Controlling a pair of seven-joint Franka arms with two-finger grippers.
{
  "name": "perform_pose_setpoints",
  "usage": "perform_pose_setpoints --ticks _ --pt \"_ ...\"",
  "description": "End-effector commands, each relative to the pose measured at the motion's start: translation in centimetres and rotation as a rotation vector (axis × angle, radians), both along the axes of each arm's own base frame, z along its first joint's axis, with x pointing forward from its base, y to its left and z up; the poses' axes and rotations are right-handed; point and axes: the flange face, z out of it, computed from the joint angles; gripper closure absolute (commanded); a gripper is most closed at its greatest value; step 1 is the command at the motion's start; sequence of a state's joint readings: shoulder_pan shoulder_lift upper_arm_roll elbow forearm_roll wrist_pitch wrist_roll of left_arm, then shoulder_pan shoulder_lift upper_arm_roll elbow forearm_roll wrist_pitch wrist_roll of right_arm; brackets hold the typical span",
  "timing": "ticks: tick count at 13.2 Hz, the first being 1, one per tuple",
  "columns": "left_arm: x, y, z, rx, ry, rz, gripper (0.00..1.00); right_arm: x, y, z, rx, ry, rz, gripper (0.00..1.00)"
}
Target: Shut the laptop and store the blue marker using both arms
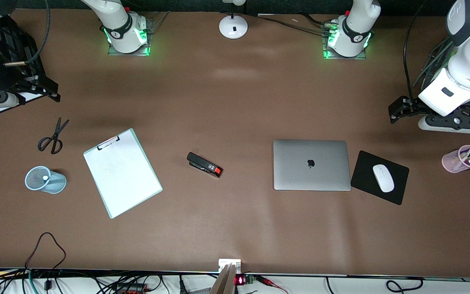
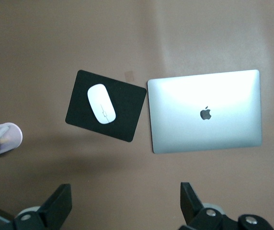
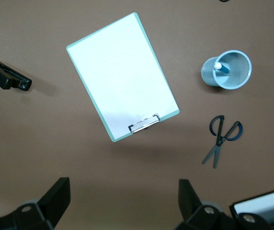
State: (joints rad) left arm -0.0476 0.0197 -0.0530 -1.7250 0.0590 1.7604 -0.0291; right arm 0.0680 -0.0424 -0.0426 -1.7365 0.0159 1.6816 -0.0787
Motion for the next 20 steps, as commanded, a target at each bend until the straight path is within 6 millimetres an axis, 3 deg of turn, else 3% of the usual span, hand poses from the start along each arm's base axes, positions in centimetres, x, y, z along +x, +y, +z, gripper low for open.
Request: perform_pose_setpoints --ticks 1,6,10,20 --pt "-0.1 0.3 0.9 -0.007 0.015 -0.015 0.00 0.8 0.2 1.0 0.037 -0.014 0.007 0.00" --pt "0.1 0.1 0.9 -0.048 0.014 -0.007 0.00 0.4 1.6 1.7 0.017 -0.011 0.033 0.00" --pt "0.3 0.2 1.1 -0.050 0.014 -0.002 0.00 0.1 0.3 2.0 -0.035 0.005 0.023 0.00" --pt "0.2 0.0 1.3 -0.045 0.012 -0.004 0.00 -0.5 0.6 3.1 -0.033 0.006 0.004 0.00"
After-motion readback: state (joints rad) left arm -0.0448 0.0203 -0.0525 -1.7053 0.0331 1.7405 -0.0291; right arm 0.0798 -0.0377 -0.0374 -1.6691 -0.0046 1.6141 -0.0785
